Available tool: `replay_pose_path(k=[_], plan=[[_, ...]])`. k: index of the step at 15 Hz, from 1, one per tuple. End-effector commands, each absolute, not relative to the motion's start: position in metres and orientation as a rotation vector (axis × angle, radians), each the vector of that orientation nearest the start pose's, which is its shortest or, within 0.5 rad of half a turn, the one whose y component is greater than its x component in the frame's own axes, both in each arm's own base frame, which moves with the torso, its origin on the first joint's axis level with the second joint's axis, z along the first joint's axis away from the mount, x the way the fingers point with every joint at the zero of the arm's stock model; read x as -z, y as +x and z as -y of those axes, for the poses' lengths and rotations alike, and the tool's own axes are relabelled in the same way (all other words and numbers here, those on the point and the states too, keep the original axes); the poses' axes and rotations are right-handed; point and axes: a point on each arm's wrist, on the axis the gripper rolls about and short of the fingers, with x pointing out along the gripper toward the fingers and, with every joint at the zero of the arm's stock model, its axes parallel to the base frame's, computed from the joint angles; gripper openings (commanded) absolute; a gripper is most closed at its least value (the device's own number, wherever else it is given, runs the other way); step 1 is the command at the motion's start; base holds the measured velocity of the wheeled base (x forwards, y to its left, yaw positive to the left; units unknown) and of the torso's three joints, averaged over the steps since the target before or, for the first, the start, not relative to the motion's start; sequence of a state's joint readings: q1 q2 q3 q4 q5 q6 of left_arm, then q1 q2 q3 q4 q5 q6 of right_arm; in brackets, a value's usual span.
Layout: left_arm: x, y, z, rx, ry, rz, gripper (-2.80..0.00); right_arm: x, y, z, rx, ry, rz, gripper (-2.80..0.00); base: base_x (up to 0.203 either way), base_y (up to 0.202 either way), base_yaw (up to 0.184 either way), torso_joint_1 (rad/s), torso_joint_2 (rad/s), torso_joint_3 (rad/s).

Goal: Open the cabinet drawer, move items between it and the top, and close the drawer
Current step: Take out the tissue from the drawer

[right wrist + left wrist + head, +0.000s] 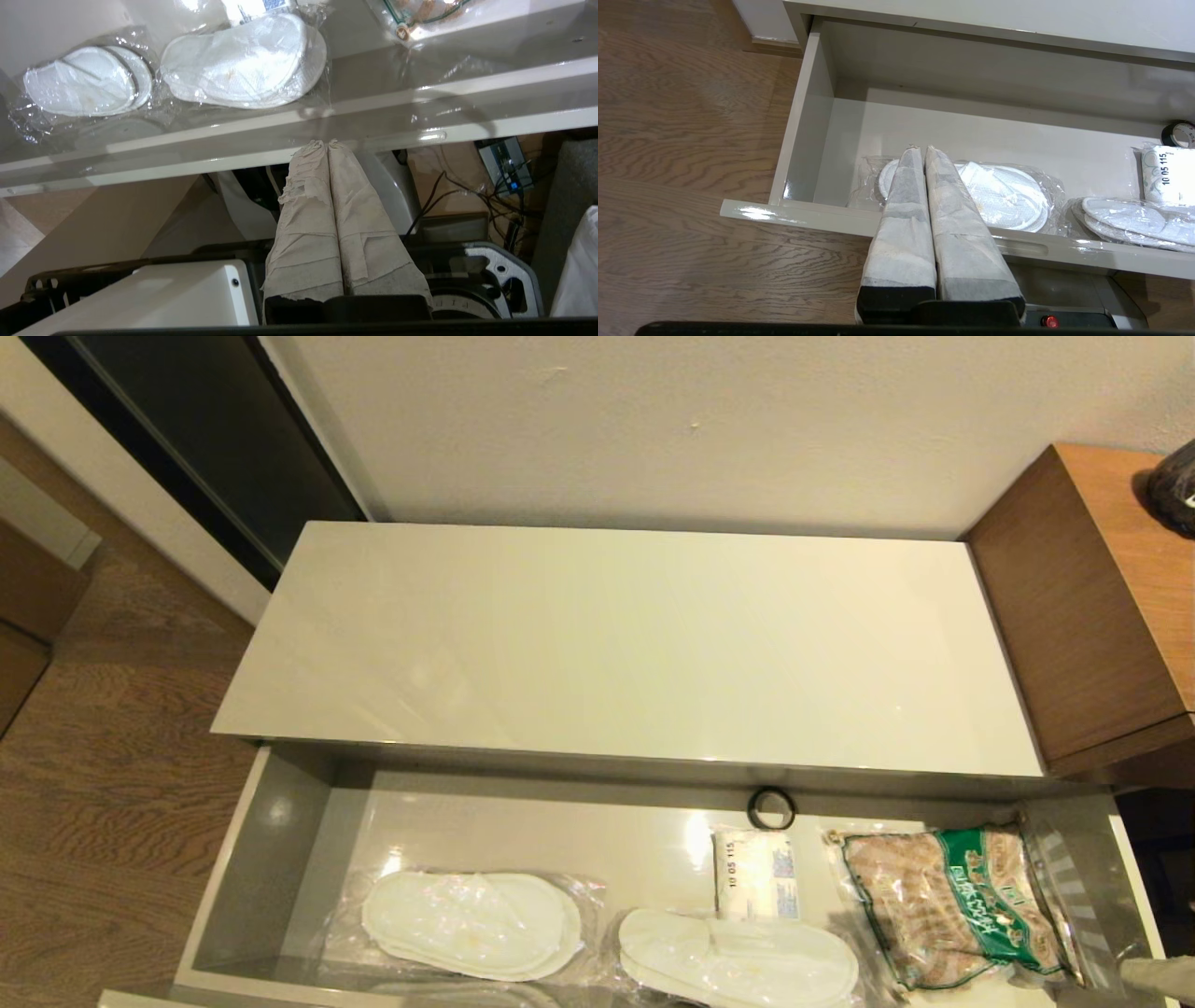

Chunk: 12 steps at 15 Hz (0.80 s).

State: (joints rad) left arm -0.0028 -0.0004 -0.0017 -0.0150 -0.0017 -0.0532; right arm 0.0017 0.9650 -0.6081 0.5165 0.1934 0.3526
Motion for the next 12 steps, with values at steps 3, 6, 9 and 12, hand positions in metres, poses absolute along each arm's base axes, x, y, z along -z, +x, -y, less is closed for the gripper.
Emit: replay_pose_path(k=[3,6,9,12], plan=[[-0.078,-0.023,0.0,0.005,-0.054,0.016,-2.8,-0.175,0.095,-0.004,-0.01,0.428,-0.912,-2.8,0.0,0.0,0.0,0.0,0.0,0.0],[-0.077,-0.023,0.0,0.005,-0.054,0.017,-2.8,-0.164,0.108,-0.004,-0.002,0.432,-0.931,-2.8,0.0,0.0,0.0,0.0,0.0,0.0],[-0.077,-0.023,0.0,0.005,-0.054,0.017,-2.8,-0.161,0.119,-0.004,-0.004,0.428,-0.923,-2.8,0.0,0.0,0.0,0.0,0.0,0.0],[-0.077,-0.023,0.0,0.005,-0.054,0.017,-2.8,-0.155,0.13,-0.004,-0.004,0.421,-0.936,-2.8,0.0,0.0,0.0,0.0,0.0,0.0]])
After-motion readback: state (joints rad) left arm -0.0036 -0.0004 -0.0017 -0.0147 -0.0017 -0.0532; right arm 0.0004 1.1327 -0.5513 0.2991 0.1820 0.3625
